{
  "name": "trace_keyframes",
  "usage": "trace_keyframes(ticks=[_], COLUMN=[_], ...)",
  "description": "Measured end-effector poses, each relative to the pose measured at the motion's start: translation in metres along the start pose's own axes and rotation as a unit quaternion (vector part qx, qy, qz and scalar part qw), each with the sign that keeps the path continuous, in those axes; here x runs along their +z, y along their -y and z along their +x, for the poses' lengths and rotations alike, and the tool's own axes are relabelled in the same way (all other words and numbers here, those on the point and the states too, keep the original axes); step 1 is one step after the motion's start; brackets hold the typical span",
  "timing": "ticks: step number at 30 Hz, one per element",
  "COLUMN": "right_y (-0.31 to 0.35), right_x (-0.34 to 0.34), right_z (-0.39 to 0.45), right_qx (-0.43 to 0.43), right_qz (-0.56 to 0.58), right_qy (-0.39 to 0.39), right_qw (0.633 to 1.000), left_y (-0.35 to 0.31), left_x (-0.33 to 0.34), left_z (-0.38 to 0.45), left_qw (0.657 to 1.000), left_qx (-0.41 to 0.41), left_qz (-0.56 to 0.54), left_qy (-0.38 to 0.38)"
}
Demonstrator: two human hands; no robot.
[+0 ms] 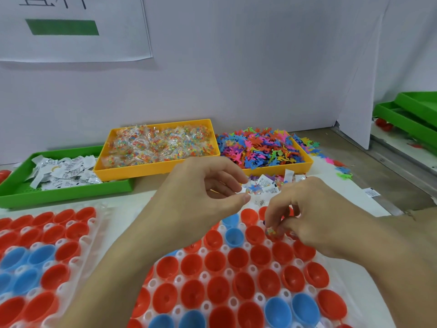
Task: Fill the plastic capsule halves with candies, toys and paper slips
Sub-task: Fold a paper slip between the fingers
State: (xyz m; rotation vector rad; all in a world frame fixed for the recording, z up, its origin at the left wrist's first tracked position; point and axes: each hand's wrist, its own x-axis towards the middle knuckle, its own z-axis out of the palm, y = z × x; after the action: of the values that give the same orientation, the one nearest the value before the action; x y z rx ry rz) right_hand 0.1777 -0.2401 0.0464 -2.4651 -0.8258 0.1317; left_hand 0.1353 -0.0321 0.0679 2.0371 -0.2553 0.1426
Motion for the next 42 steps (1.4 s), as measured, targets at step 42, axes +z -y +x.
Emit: trace_keyframes(ticks=[42], right_y=[-0.005], right_x=[-0.002], right_z=[-0.003], right_qx=[0.022], right_qz=[0.022], right_qy=[0.002], right_qw=[1.0], left_y=[0.016], left_x=[0.039], left_z=[0.0], left_qw=[0.908], left_qx=[0.012], left_qz=[0.327], left_qy=[0.264])
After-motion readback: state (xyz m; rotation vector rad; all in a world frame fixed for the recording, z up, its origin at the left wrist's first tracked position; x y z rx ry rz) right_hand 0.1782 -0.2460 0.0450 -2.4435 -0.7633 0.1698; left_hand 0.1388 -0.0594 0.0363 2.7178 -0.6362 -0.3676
